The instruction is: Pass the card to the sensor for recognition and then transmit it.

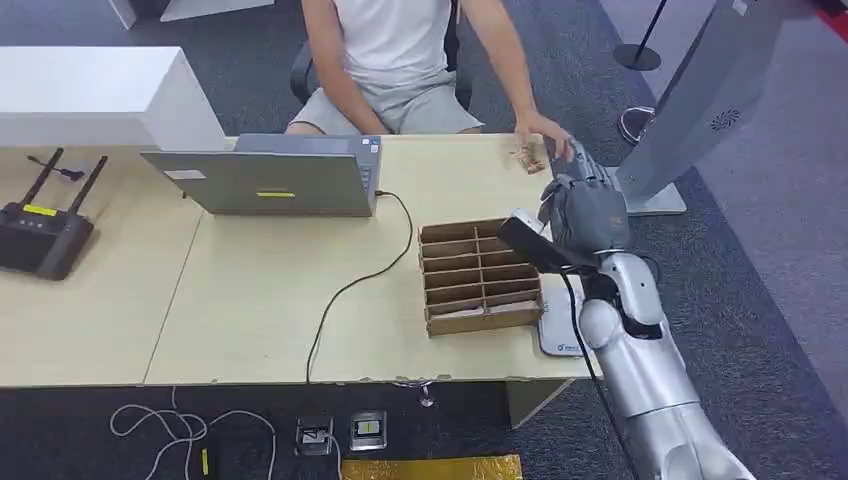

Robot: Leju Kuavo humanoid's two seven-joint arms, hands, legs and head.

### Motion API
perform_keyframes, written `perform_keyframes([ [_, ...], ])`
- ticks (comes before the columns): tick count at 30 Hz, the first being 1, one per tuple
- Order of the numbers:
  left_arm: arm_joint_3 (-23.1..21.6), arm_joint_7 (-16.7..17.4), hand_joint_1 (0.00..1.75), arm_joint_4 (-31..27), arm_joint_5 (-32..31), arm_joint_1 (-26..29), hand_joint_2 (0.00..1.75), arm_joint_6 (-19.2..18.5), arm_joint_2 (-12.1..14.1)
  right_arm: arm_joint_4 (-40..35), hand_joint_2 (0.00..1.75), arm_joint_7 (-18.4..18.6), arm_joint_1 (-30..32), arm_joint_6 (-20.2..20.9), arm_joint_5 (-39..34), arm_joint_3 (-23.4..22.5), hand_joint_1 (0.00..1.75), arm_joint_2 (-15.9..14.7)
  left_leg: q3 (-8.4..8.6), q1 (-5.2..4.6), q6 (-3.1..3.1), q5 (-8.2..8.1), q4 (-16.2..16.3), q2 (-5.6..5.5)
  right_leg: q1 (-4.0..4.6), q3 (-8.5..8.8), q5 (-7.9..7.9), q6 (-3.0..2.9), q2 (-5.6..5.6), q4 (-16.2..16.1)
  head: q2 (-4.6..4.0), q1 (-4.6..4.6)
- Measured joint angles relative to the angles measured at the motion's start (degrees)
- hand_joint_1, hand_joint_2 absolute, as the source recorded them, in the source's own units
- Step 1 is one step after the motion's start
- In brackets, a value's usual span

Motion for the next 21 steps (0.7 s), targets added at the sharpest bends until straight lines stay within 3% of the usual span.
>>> perform_keyframes([
  [7, -0.59, -0.11, 0.0, 0.0, -1.27, -0.19, 0.0, -0.24, -0.07, 1.4, 1.75, -1.53, -3.44, -0.81, 1.62, 0.02, 1.75, 1.01, -0.02, 0.0, 0.0, 0.01, 0.0, 0.0, 0.0, -0.01, 0.0, 0.0, 0.0, 0.01, 0.0, 0.02],
  [17, -2.45, -0.11, 0.0, 0.0, -4.26, -1.97, 0.0, -1.57, -0.09, 13.67, 1.75, -4.3, -17.38, -5.66, 1.75, 0.02, 1.75, 2.34, -0.11, -0.01, 0.0, 0.06, 0.01, -0.03, -0.01, -0.05, 0.03, 0.02, -0.07, 0.03, 0.0, -0.02],
  [21, -3.32, -0.02, 0.0, 0.0, -5.18, -2.91, 0.0, -2.19, -0.02, 22.35, 1.75, -4.76, -26.63, -5.51, 1.75, 0.02, 1.75, 3.28, -0.12, 0.02, 0.0, 0.06, 0.01, -0.04, 0.03, -0.08, 0.04, 0.0, -0.1, 0.03, 0.0, 0.02],
])
